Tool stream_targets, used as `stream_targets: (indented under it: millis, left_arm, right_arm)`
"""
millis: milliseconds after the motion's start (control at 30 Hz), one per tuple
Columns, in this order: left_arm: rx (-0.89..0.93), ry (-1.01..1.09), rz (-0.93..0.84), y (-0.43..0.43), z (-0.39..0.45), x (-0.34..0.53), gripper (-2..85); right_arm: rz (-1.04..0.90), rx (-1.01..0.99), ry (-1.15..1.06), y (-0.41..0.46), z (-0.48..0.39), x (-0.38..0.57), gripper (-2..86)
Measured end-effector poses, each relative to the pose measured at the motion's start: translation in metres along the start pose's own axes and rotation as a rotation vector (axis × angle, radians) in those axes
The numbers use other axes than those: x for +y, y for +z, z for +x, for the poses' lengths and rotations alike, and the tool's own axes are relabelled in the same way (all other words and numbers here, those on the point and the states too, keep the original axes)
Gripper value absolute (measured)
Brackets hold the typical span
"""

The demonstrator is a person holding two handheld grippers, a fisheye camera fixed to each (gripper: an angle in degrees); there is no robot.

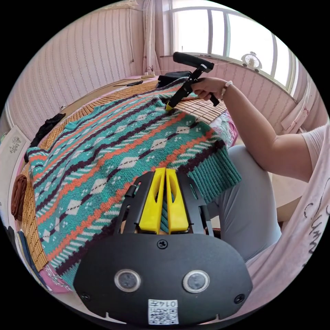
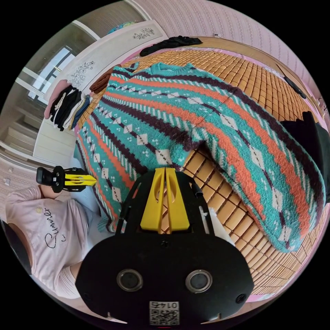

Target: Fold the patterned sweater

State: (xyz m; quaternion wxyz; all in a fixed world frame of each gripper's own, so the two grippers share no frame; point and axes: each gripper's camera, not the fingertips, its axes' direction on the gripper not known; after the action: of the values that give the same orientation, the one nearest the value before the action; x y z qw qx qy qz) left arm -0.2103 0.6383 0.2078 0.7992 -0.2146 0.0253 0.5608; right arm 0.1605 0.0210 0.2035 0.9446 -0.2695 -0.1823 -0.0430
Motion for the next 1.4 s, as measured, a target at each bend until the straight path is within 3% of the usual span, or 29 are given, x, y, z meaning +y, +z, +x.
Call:
stream_targets:
  millis: [133,467,1133,1233,1300,1400]
  left_arm:
    - [0.019,0.007,0.01,0.0,-0.006,0.007,-0.8]
    - [-0.134,0.115,0.088,-0.005,0.011,0.039,-1.0]
    - [-0.167,0.108,0.083,-0.011,-0.036,0.085,-0.9]
    - [-0.069,0.041,0.084,-0.022,-0.063,0.09,-0.9]
    - [0.064,-0.095,0.261,-0.052,-0.1,0.106,-0.8]
    - [-0.02,-0.245,0.353,-0.089,-0.158,0.13,-0.8]
  right_arm:
    - [-0.016,0.029,0.026,-0.001,-0.009,-0.019,-0.9]
    - [-0.079,0.152,0.01,0.0,-0.043,-0.064,-0.9]
    - [-0.097,0.128,-0.003,-0.007,-0.067,-0.108,-0.8]
    - [-0.098,0.131,0.003,-0.007,-0.073,-0.112,-0.8]
    - [-0.104,0.135,0.013,-0.007,-0.077,-0.114,-0.8]
    - [-0.129,0.181,0.011,-0.01,-0.09,-0.119,-0.9]
